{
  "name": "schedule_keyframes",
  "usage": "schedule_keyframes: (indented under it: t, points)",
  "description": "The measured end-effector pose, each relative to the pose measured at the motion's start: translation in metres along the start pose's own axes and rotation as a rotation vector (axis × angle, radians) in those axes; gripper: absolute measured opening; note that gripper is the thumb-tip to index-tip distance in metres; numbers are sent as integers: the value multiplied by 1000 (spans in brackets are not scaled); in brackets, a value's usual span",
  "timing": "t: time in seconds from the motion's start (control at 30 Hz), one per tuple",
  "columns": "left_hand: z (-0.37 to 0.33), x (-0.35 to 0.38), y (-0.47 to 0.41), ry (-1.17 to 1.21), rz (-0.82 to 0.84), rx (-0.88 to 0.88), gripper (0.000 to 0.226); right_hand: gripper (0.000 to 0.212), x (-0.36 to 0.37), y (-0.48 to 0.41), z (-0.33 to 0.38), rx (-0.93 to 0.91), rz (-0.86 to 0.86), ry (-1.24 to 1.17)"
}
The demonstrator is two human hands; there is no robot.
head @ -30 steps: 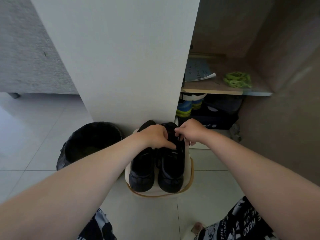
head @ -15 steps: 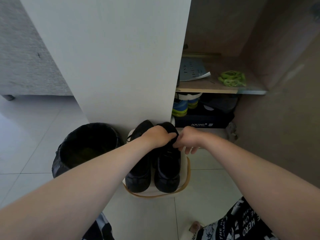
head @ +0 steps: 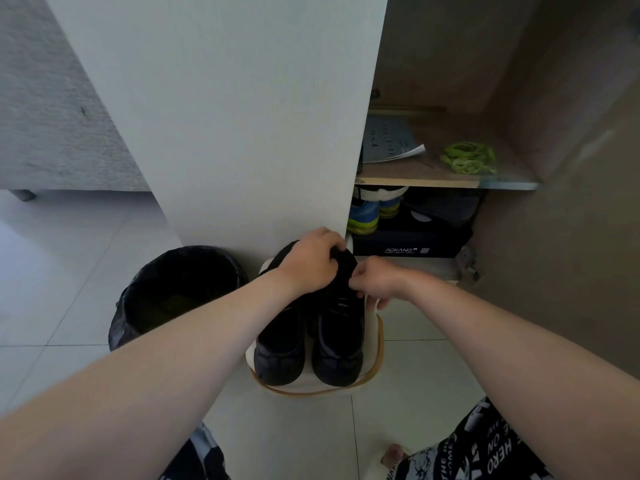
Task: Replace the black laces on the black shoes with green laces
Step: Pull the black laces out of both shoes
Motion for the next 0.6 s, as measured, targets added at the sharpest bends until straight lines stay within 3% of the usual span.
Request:
schedule_keyframes:
  t: [0.07,0.17,0.37,0.47,0.6]
  points:
    - [-11,8,7,45,122,101,26,16,2,1,1,10,12,-11]
    - [-15,28,13,-159,291,153,21,26,-4,2,2,19,-17,-72]
    - [-19,33,13,-278,287,159,20,28,-21,4,12,-59,-195,-31]
    - [-9,35,8,-145,236,89,22,26,-29,5,17,-93,-277,-7]
    - [-1,38,4,-32,215,64,44,25,-28,5,16,-63,-243,-98]
Point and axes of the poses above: each hand's wrist, its own y-axis away from the middle knuckle, its own x-axis out of the palm, z = x × y, the point moved 10 cm from there along -y, towards the middle knuckle, and after that the axes turned 2 degrees about -y, right-handed, at the moved point
